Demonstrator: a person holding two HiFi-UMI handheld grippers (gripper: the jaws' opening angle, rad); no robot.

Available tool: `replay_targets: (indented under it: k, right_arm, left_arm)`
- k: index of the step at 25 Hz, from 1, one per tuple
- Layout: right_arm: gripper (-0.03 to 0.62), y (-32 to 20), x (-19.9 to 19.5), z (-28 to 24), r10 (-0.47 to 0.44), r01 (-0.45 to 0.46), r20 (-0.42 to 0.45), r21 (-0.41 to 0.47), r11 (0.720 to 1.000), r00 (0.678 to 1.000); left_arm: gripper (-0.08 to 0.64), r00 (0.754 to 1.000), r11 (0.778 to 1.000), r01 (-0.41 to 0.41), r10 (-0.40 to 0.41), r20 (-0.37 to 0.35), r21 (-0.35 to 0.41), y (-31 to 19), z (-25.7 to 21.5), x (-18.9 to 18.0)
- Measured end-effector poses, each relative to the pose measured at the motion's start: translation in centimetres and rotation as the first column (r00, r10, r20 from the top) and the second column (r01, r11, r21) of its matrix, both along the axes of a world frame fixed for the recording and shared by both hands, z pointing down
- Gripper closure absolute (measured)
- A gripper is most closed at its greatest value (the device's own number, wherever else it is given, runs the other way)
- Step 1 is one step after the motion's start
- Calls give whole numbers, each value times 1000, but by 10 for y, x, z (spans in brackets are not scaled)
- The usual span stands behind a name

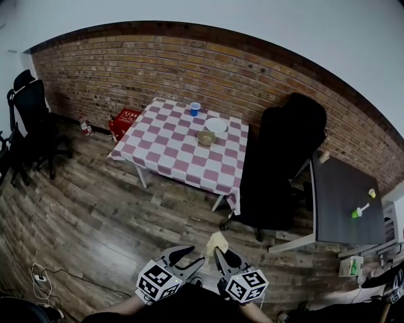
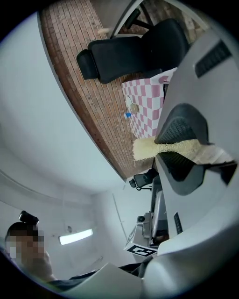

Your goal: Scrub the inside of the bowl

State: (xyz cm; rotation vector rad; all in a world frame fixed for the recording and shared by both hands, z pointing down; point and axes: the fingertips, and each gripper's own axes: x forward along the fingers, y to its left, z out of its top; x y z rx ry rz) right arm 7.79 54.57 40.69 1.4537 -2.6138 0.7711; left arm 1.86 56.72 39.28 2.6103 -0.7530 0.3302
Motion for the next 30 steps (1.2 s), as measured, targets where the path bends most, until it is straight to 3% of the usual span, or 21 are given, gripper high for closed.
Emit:
replay_targets:
  k: [6, 17, 30]
  right_arm:
    - [533, -1, 28, -1, -29, 28, 30, 14, 1000, 999]
    - [532, -35, 28, 13, -80, 81, 45, -14, 997, 996]
    - [532, -180, -12, 20, -2, 1, -35, -45, 999, 999]
  left_arm:
    - [368, 998, 1000, 16, -17, 54, 27, 7, -4, 31]
    - [368, 995, 997, 71, -71, 68, -2, -24, 8, 31]
    - [368, 1000, 999, -10, 10, 0, -30, -182, 13, -12]
